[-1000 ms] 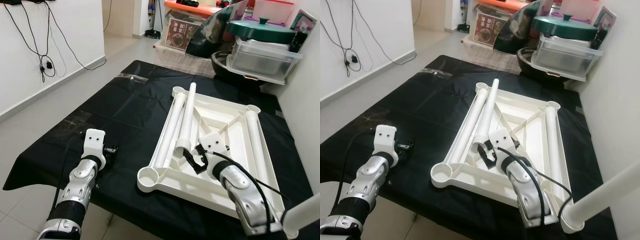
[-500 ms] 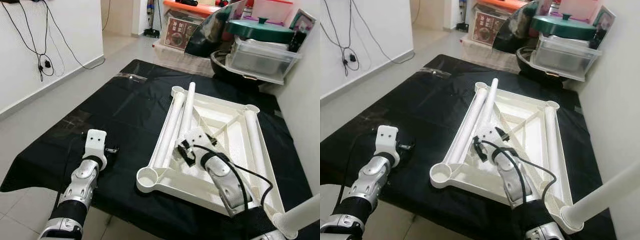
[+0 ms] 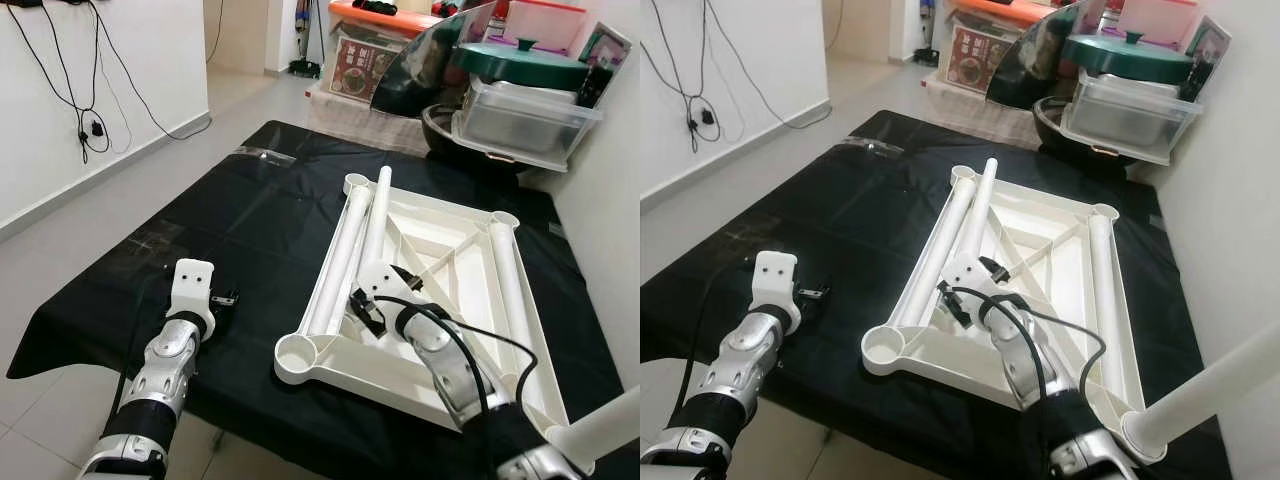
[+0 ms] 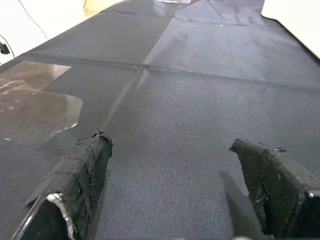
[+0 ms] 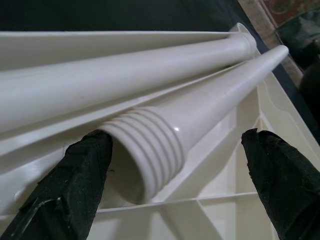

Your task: Building children table

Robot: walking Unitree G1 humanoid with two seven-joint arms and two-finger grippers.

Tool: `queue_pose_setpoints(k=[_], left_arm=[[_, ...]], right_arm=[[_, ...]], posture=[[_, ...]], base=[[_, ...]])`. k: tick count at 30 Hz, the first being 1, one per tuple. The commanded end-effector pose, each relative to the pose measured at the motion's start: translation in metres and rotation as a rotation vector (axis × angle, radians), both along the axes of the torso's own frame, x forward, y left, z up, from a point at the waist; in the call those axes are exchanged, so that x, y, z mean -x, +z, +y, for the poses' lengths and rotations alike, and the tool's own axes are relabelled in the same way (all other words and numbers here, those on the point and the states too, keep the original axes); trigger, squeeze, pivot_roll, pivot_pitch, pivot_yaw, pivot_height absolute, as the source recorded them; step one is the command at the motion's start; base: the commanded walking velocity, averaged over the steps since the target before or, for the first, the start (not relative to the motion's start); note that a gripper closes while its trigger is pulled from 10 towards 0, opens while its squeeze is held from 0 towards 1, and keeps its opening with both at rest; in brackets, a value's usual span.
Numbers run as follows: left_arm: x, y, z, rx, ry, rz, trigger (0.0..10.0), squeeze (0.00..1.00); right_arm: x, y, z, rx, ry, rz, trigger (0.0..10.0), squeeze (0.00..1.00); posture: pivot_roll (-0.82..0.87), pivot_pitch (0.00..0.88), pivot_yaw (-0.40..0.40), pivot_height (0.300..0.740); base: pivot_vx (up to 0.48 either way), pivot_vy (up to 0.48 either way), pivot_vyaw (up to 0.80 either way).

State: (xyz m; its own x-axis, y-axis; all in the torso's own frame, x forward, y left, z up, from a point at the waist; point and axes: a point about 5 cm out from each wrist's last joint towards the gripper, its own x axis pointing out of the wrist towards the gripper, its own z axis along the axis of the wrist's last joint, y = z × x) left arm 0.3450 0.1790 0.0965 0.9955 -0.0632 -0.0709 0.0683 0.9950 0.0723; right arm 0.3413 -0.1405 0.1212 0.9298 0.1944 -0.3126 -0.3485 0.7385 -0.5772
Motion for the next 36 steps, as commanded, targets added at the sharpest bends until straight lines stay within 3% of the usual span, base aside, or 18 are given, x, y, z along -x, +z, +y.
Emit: queue_pose_setpoints(k=[1, 10, 19, 20, 24, 36], left_arm=[[-0.001, -0.001, -0.007, -0.005, -0.019, 0.0, 10.0, 0.0], [-0.001, -0.001, -0.008, -0.009, -0.022, 0.005, 10.0, 0.0], [-0.002, -0.001, -0.008, -0.009, -0.023, 0.005, 10.0, 0.0], [-0.002, -0.002, -0.009, -0.01, -0.024, 0.007, 10.0, 0.0], [-0.002, -0.003, -0.01, -0.013, -0.028, 0.014, 10.0, 0.0], [-0.003, -0.004, -0.011, -0.02, -0.035, 0.023, 10.0, 0.0]], right_arm=[[0.001, -0.008, -0.006, 0.042, -0.025, 0.024, 10.0, 0.0], [-0.009, -0.003, -0.001, 0.127, -0.045, -0.019, 10.0, 0.0], [-0.015, 0.008, -0.004, 0.071, -0.103, -0.104, 10.0, 0.0], [-0.016, 0.014, -0.006, 0.048, -0.136, -0.159, 0.1, 0.0], [-0.012, 0.013, -0.002, 0.004, -0.166, -0.217, 0.0, 0.0], [-0.006, -0.002, 0.007, -0.009, -0.147, -0.177, 0.0, 0.0]], posture=[[0.17, 0.0, -0.162, 0.74], [0.18, 0.0, -0.162, 0.74], [0.17, 0.0, -0.161, 0.74], [0.17, 0.0, -0.159, 0.74], [0.16, 0.0, -0.154, 0.74], [0.16, 0.0, -0.152, 0.74]], base=[[0.0, 0.0, 0.0], [0.0, 0.0, 0.0], [0.0, 0.0, 0.0], [0.0, 0.0, 0.0], [0.0, 0.0, 0.0], [0.0, 0.0, 0.0]])
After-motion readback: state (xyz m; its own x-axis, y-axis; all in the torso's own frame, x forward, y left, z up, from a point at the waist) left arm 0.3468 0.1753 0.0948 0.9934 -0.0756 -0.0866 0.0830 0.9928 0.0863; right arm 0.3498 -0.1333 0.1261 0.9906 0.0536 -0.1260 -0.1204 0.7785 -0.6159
